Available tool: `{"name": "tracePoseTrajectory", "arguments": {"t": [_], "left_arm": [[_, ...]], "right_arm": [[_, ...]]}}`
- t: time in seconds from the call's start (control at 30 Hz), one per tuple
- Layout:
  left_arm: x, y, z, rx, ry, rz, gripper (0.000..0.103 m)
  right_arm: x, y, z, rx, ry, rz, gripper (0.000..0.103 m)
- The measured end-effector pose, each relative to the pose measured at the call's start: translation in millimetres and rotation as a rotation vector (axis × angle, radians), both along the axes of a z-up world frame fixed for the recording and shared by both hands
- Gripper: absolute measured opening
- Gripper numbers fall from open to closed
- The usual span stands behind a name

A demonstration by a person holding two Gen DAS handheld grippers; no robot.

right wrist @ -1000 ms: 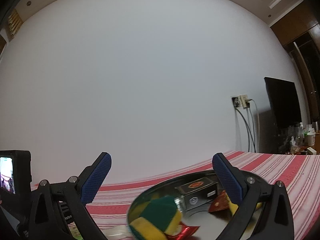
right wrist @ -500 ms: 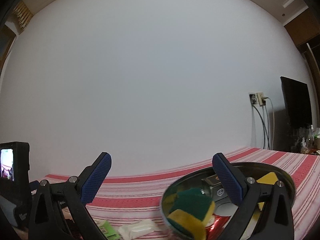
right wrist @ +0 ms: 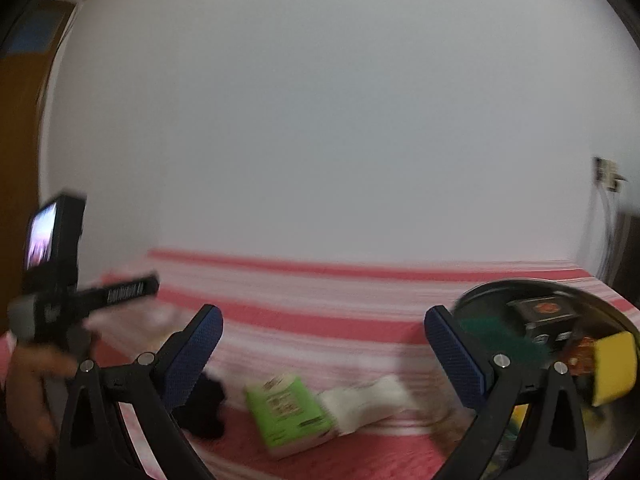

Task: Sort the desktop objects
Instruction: 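Withdraw both open tools from the tin toward the remaining items, then grasp the tan wrapped snack with the left tool, black knit item with the right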

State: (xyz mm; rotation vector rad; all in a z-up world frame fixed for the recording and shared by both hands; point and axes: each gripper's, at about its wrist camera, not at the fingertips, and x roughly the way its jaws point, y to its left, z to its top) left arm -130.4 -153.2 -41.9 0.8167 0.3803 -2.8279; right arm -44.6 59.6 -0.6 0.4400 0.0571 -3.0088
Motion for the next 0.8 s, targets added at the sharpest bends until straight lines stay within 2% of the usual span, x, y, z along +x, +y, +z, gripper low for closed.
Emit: {"name": "tracePoseTrajectory", "arguments": {"t": [0.03,0.13,0.2,0.23,0.3,0.43,0.57,0.67,0.73,0.8], "left_arm": [[-3,-6,-3,0.028,-0.016,-0.003,0.102],[-8,-14,-11,0.076,-0.067,-0.023,0.102],[-10,-12,-14,0.078,-0.092,-0.045,0.102],[-11,-11,-14,0.077,-0.098,-0.056,0.102],[-7,-5,-13,0.063,-0.093,-0.070,0.102],[-6,0,-10,0.035,-0.087,-0.077,0.102],[-11,-7,-11,0.063,-0.095,-0.063,0.102],[-17,-20,-15,0.078,-0.098,-0.053,0.102],[-16,-21,-15,0.083,-0.098,-0.052,0.102],[-13,-17,-13,0.084,-0.099,-0.057,0.102]], "right_arm": [[-2,-5,-2,0.015,-0.010,0.007,0.100],[-15,-15,-6,0.075,-0.083,0.038,0.086],[-32,-17,-13,0.104,-0.170,0.072,0.071],[-36,-19,-16,0.104,-0.195,0.093,0.067],[-40,-22,-20,0.075,-0.240,0.177,0.066],[-38,-39,-22,0.058,-0.252,0.272,0.066],[-48,-69,-34,0.099,-0.378,0.342,0.066],[-57,-76,-46,0.115,-0.462,0.352,0.066],[-59,-80,-51,0.118,-0.509,0.362,0.053],[-60,-80,-54,0.097,-0.528,0.374,0.051]]}}
